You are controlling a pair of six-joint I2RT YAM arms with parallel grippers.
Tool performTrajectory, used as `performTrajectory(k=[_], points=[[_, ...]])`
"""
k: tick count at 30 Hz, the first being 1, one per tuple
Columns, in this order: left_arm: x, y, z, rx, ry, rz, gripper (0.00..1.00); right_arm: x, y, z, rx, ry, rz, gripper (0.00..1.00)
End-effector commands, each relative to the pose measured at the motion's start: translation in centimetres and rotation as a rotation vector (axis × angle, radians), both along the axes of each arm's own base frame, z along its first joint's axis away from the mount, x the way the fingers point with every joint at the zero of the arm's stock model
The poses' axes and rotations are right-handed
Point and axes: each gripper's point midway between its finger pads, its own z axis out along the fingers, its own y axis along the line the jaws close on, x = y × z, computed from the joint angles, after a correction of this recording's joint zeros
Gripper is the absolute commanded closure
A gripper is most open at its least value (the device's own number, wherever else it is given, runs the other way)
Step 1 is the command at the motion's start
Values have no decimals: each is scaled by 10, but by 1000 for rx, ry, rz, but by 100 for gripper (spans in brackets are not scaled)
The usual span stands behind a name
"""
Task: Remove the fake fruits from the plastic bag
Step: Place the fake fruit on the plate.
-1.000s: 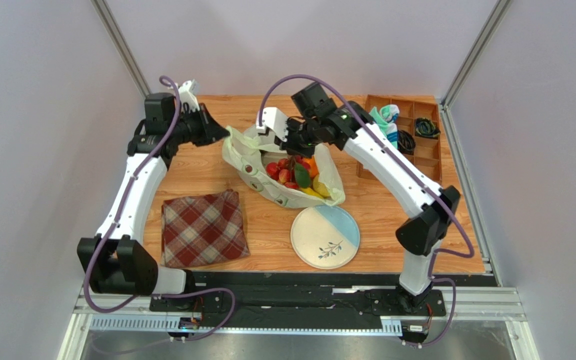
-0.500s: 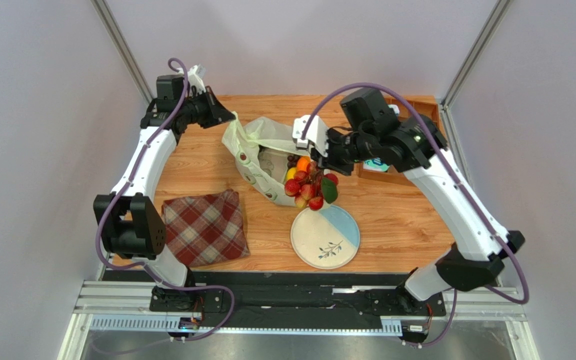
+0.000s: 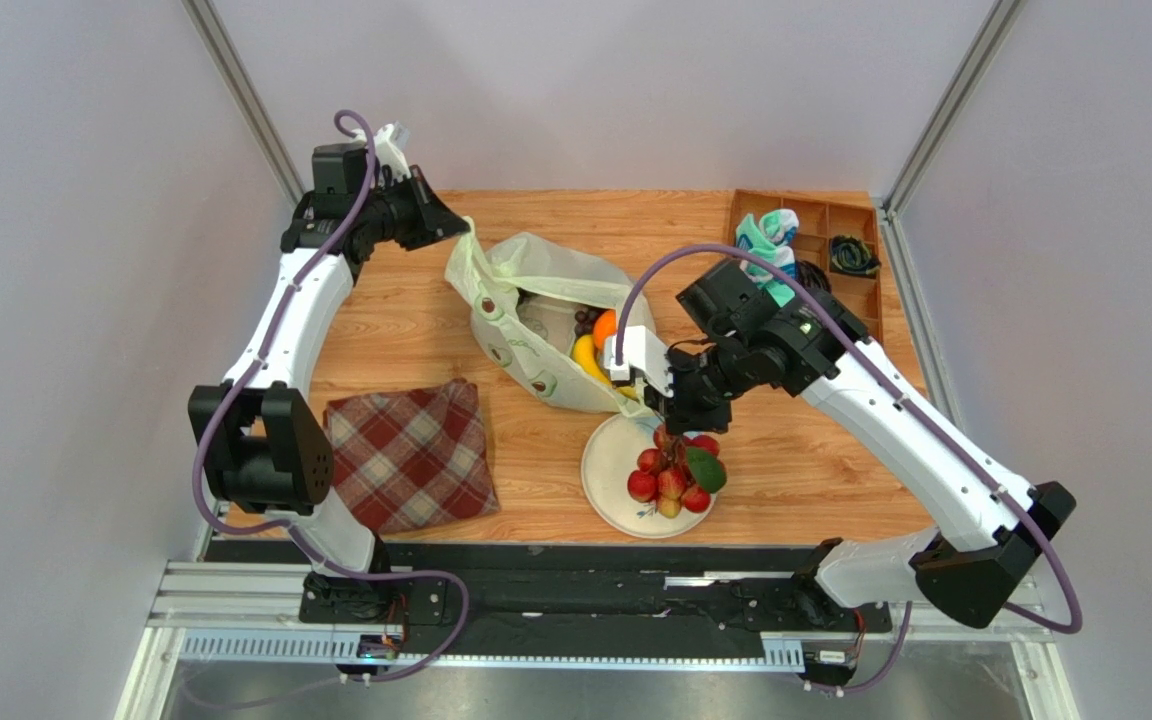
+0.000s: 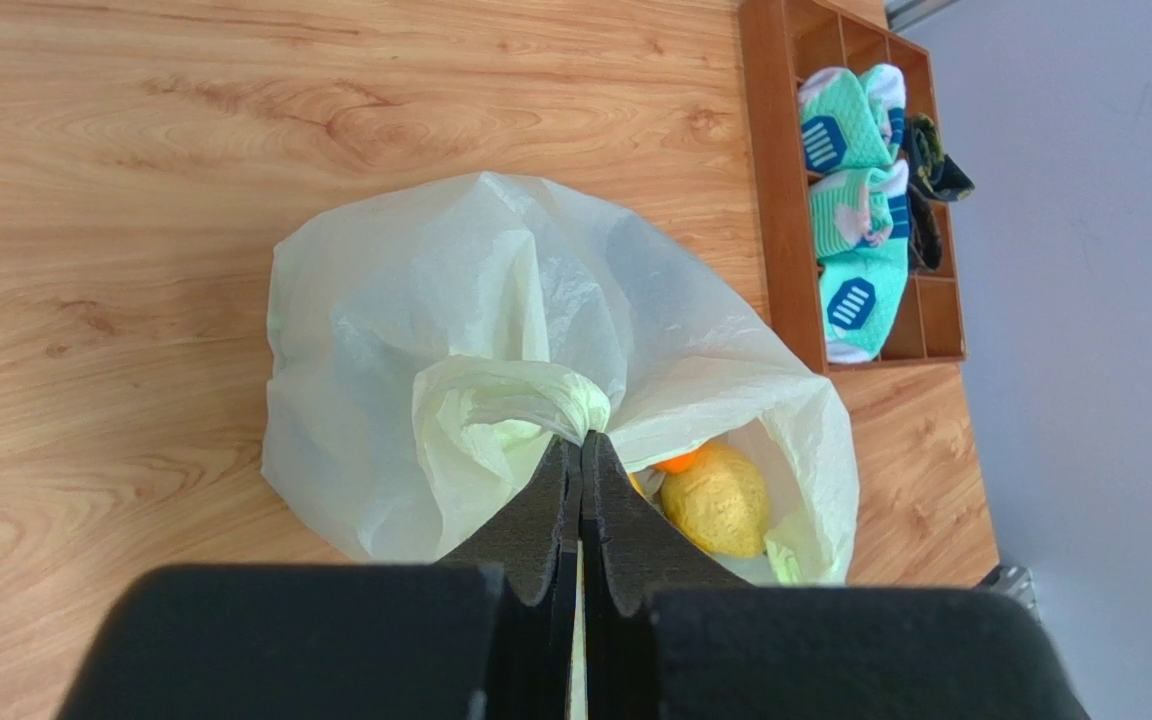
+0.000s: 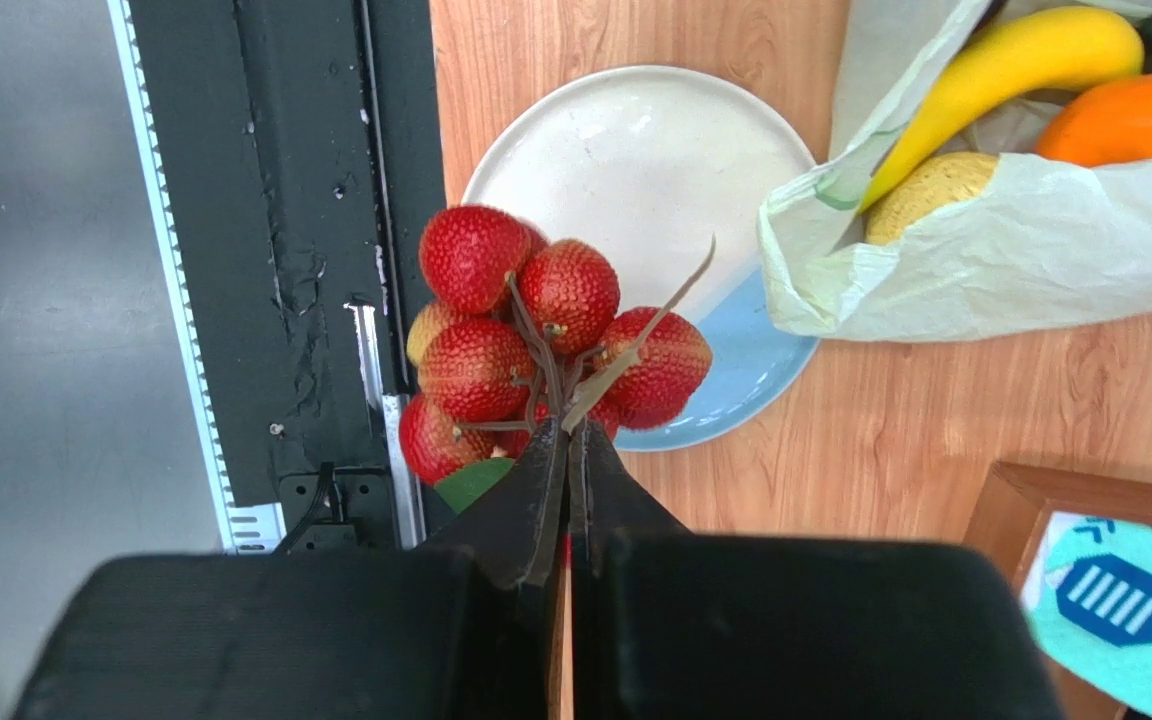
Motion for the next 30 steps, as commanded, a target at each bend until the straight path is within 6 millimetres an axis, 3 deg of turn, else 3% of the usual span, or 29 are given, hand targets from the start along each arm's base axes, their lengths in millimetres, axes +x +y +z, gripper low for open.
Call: performTrajectory(k=[1, 7, 12, 14, 19, 20, 23, 26, 27, 28, 30], points=[[-1, 2, 38, 8, -113, -1, 100, 13, 23, -7, 60, -25, 67, 100], [-12, 3, 32, 21, -101, -3, 100, 37, 23, -47, -52, -53, 102, 100], [-20, 3, 25, 28, -85, -12, 100, 71, 15, -72, -86, -59, 10, 100], [-21, 3, 23, 24, -77, -15, 100, 76, 12, -86, -106, -44, -7, 100], [-24, 2, 19, 21, -62, -21, 100, 91, 12, -90, -108, -108, -47, 96], [-25, 2, 18, 20, -57, -24, 100, 92, 12, -87, -106, -120, -53, 80], [-30, 0, 14, 13, -40, -32, 100, 98, 1, -84, -144, -169, -78, 54], [-41, -2, 8, -1, -18, -42, 100, 99, -2, -48, -101, -235, -72, 46], [-44, -3, 6, -8, -10, -46, 100, 92, 2, -31, -37, -218, -67, 43], [-47, -4, 8, -13, -17, -51, 100, 96, 12, 0, 35, -257, -75, 42], [-53, -5, 2, -28, 0, -54, 100, 96, 31, 27, 148, -252, -69, 39]])
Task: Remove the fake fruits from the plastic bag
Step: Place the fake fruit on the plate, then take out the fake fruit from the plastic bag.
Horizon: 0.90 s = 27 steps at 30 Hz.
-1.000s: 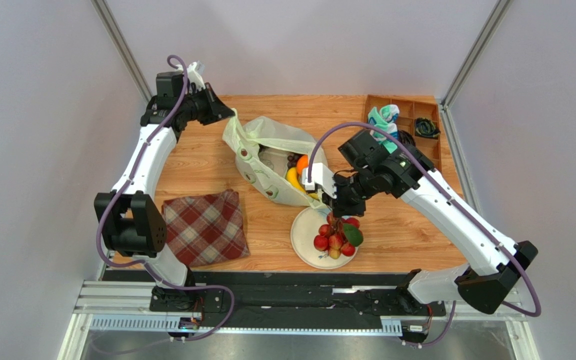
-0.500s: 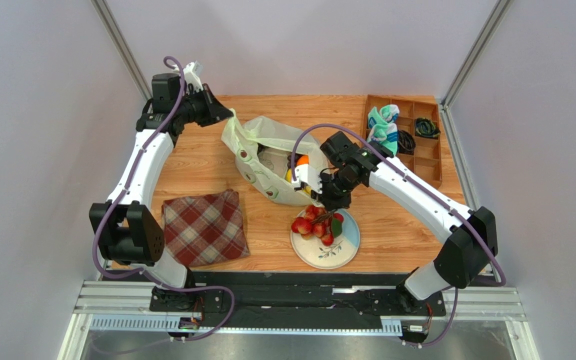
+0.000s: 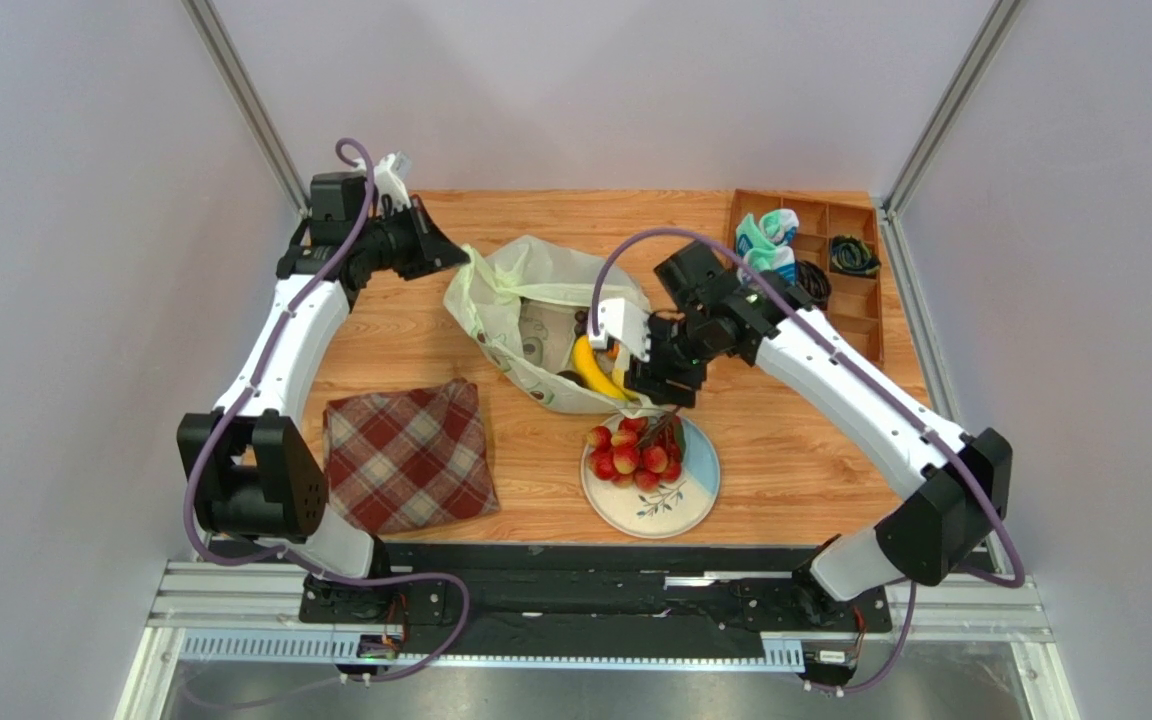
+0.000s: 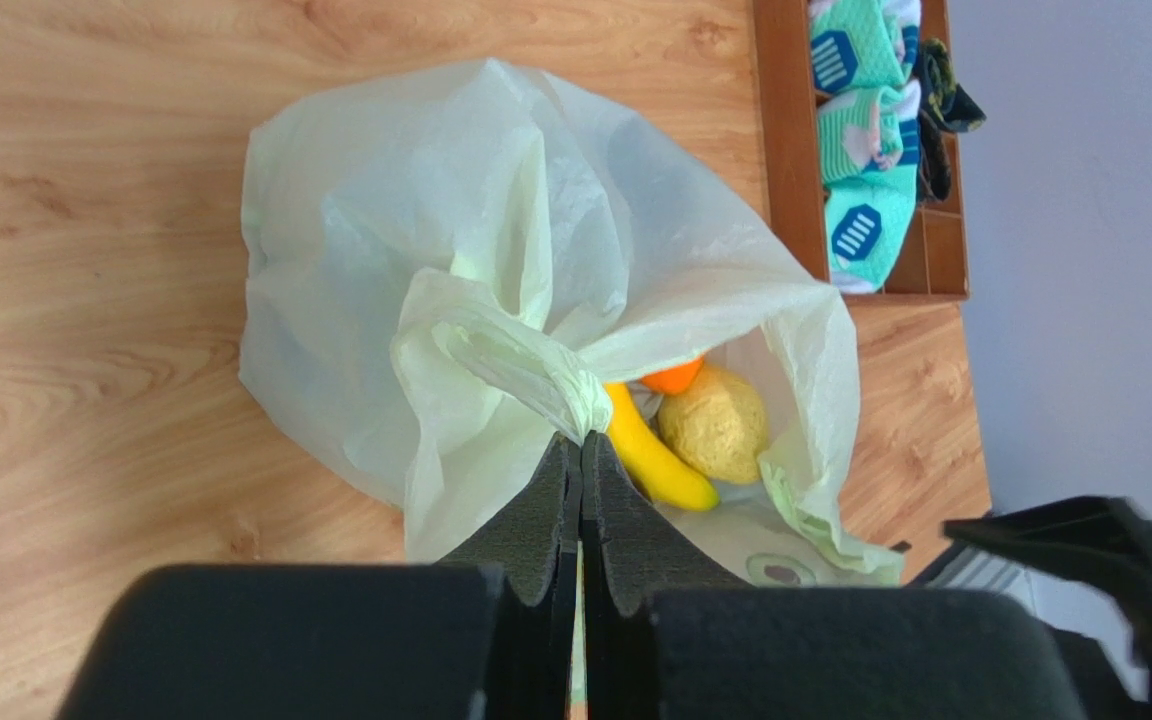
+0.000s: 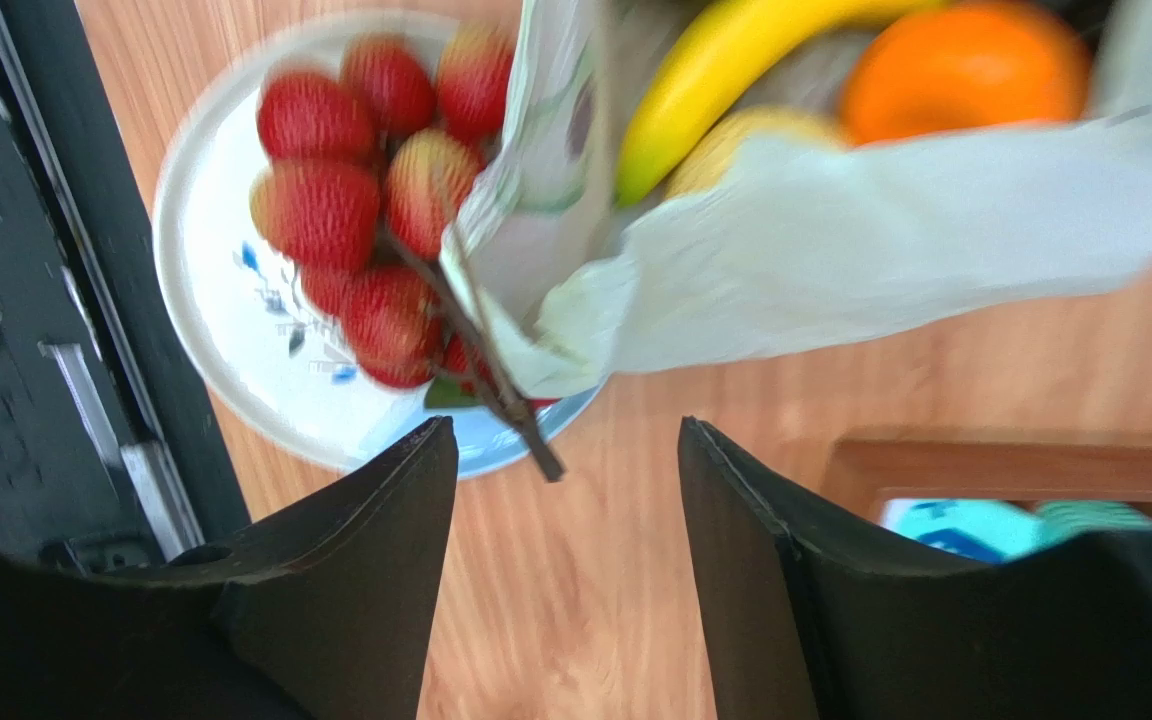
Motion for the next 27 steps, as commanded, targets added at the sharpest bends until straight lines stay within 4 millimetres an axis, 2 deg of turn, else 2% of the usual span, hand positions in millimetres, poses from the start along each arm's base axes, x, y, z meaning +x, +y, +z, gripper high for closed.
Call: performTrajectory(k=[1, 3, 4, 5, 6, 7, 9, 10, 12, 18, 19, 20, 21, 23, 27], points=[[-19, -6, 21, -41, -58, -34, 100, 14, 44, 107, 326, -126, -23, 39], [-23, -8, 22, -57, -54, -38, 100, 29, 63, 120, 403, -130, -49, 41], [-24, -10, 25, -62, -61, -41, 100, 40, 75, 106, 398, -89, -74, 42], [-25, -11, 28, -65, -64, -44, 100, 49, 82, 109, 410, -102, -75, 44], [-27, -12, 28, -68, -61, -49, 100, 61, 90, 103, 402, -112, -77, 44], [-30, -13, 30, -70, -60, -53, 100, 76, 97, 83, 365, -106, -71, 45], [-37, -13, 29, -67, -50, -58, 100, 100, 100, 71, 310, -148, -72, 49], [-41, -12, 31, -63, -58, -62, 100, 113, 103, 48, 251, -150, -25, 52], [-48, -12, 33, -52, -69, -71, 100, 124, 99, 43, 208, -172, 33, 52], [-53, -10, 31, -19, -98, -92, 100, 141, 95, 11, 104, -132, 292, 48], [-53, -10, 30, -17, -99, -96, 100, 142, 93, 7, 75, -127, 327, 45], [-54, -12, 31, -20, -105, -108, 100, 139, 84, -14, 10, -82, 384, 44], [-54, -13, 31, -24, -109, -115, 100, 141, 84, -10, -4, -102, 421, 42], [-56, -15, 32, -34, -112, -137, 100, 140, 75, -21, -57, -86, 473, 39], [-56, -17, 33, -29, -121, -162, 100, 137, 63, -43, -127, -98, 687, 32]])
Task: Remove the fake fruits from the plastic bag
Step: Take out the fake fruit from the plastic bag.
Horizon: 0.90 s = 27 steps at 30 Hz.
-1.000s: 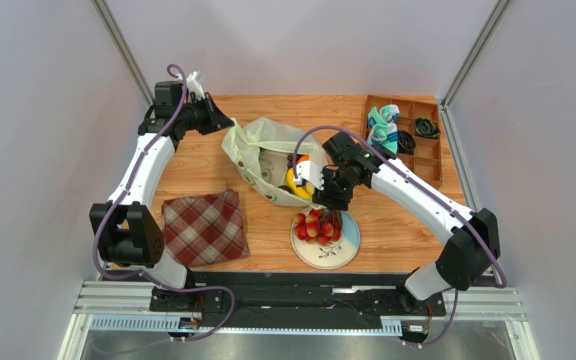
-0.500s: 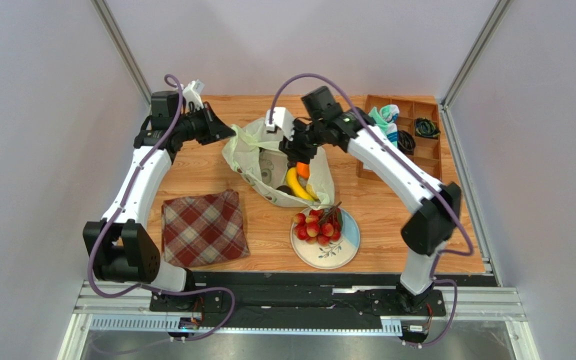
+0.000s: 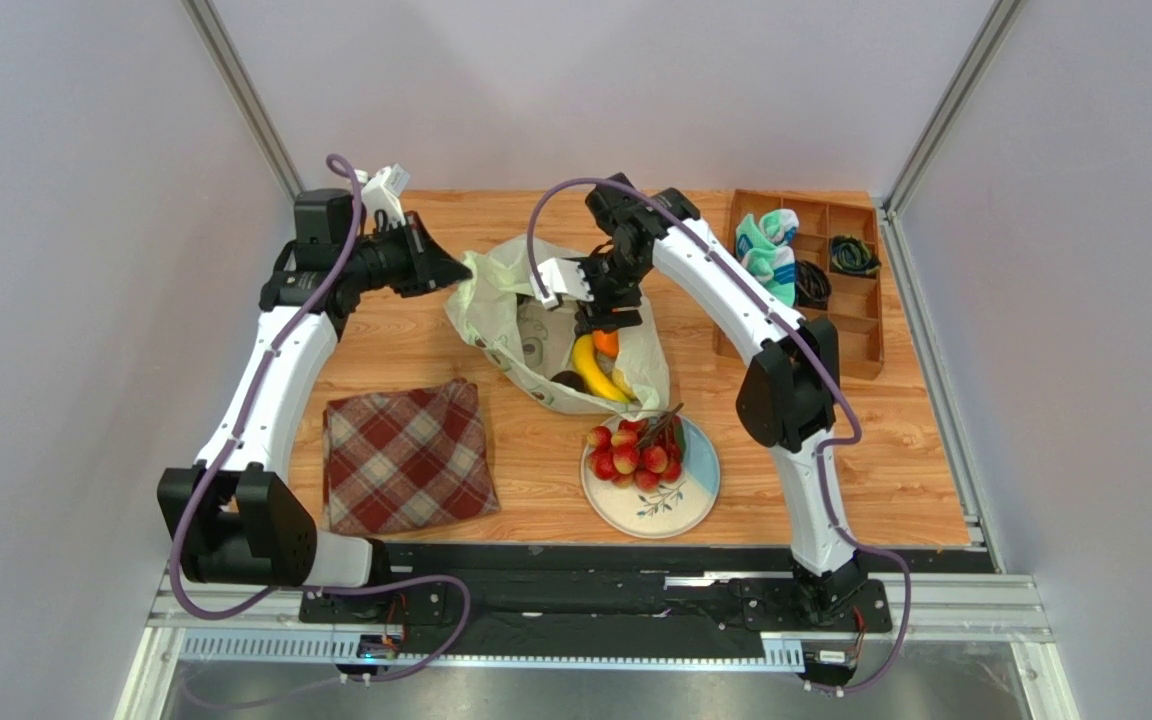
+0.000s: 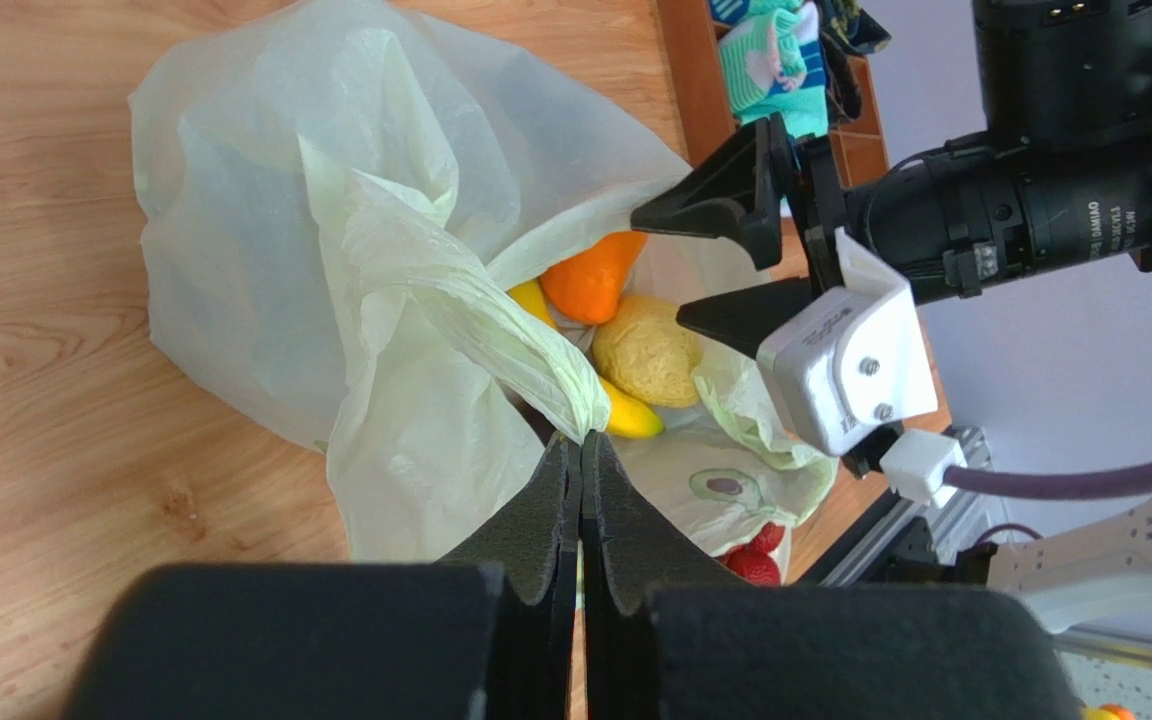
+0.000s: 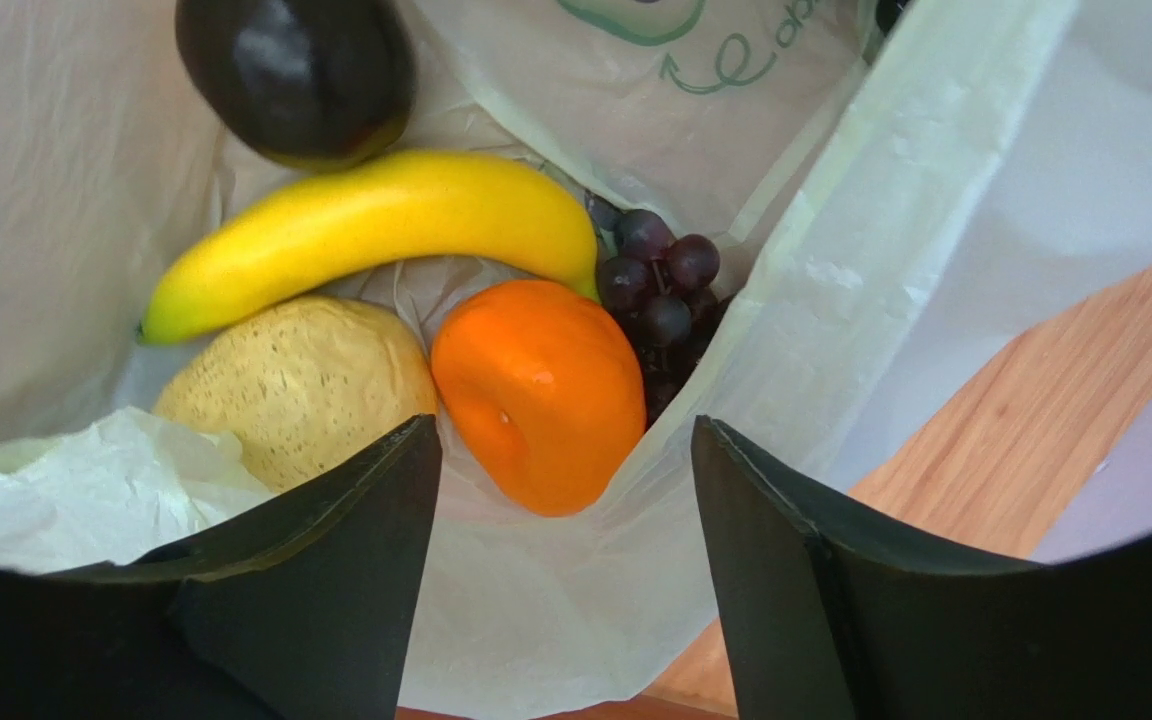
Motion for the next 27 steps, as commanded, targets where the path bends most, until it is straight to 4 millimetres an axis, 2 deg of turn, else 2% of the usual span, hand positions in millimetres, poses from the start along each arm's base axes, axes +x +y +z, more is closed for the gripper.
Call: performTrajectory(k=[1, 3, 6, 7, 8, 10, 18, 25, 27], points=[[-2, -6, 16, 12, -82, -62, 100, -19, -23, -21, -132, 14, 296, 30], [-1, -5, 14, 18, -79, -60, 100, -20, -26, -25, -153, 18, 338, 27], [-1, -4, 13, 25, -81, -57, 100, -9, -22, -28, -152, -15, 387, 25], [-1, -3, 11, 31, -81, -55, 100, -5, -21, -35, -160, -18, 415, 25], [-2, -3, 10, 33, -81, -54, 100, -1, -21, -32, -175, -40, 431, 25], [-1, -2, 8, 41, -81, -51, 100, 4, -25, -42, -212, -42, 470, 25], [-2, 0, 4, 60, -81, -50, 100, -4, -41, -66, -276, 18, 526, 27], [3, 0, -1, 57, -66, -51, 100, -4, -67, -94, -389, 87, 498, 28], [3, -1, -2, 56, -65, -53, 100, -2, -69, -99, -405, 98, 481, 33]])
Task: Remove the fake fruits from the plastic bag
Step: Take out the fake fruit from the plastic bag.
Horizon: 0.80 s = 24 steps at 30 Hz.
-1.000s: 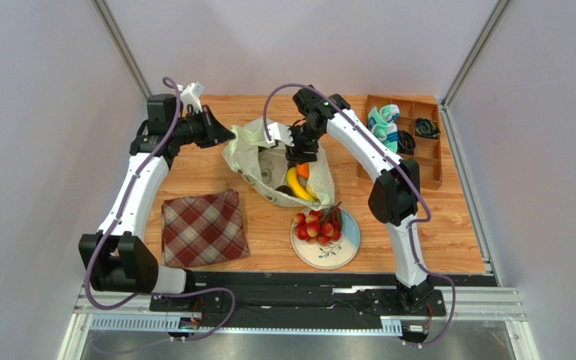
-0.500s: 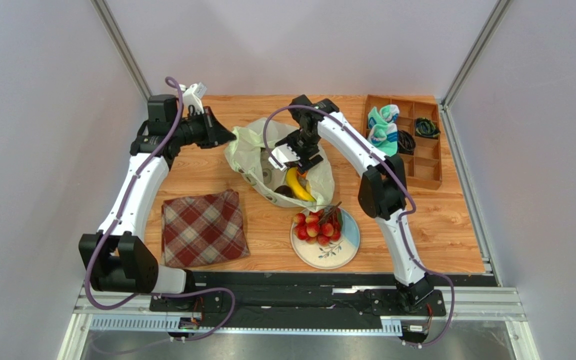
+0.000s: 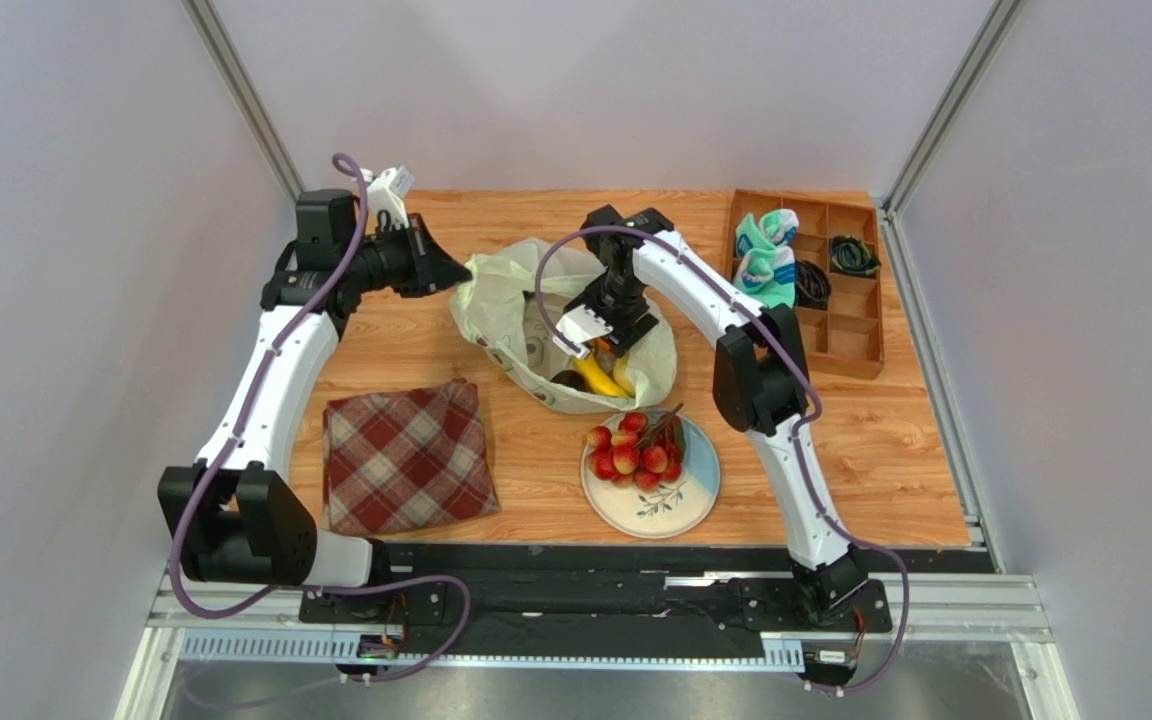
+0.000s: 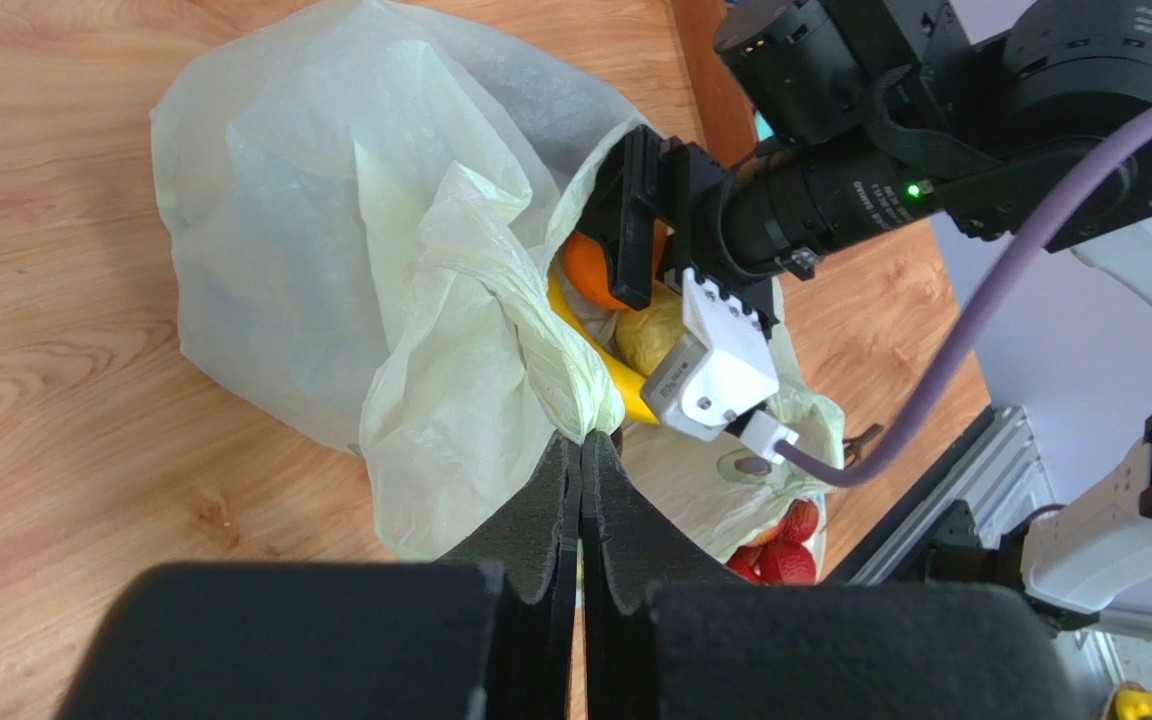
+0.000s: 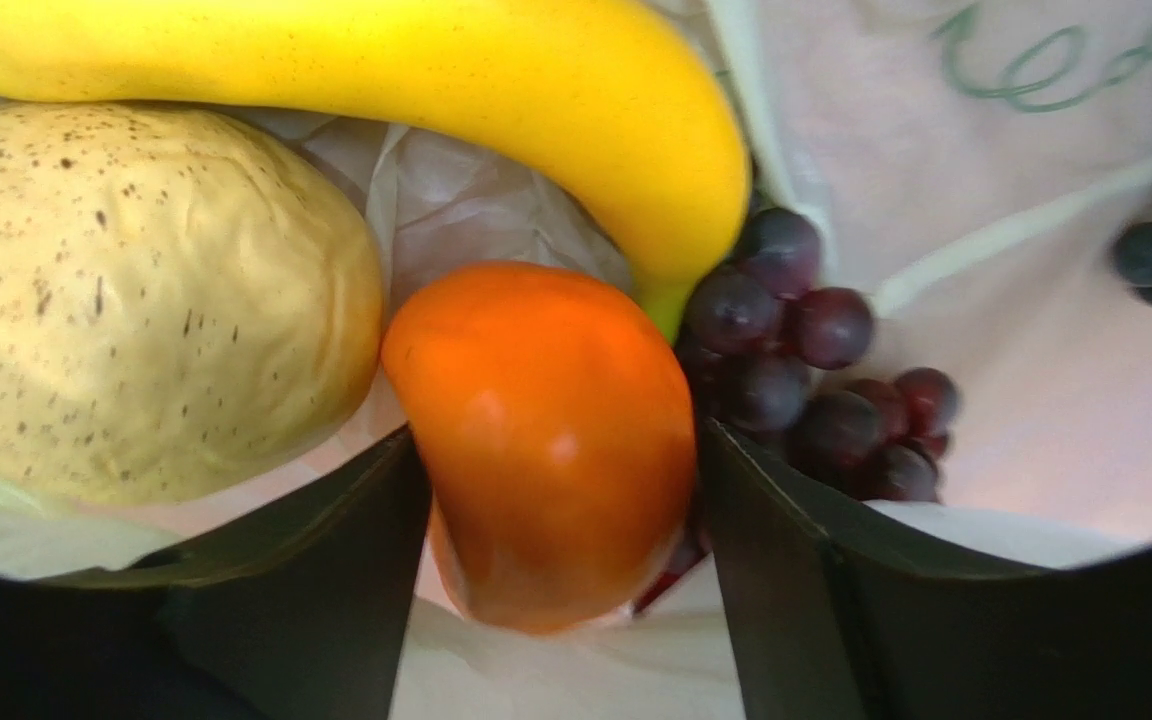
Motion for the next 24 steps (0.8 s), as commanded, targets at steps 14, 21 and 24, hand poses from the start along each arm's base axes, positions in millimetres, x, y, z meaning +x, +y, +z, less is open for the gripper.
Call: performTrajectory(k=[14, 21, 24], points=[[18, -3, 12, -31, -26, 9, 100, -77, 17, 159, 438, 75, -250, 63], [29, -5, 29, -52, -60, 20, 100, -149, 5, 188, 546, 369, -622, 64], [30, -5, 35, -57, -71, 22, 100, -194, -22, 165, 404, 591, -828, 67]])
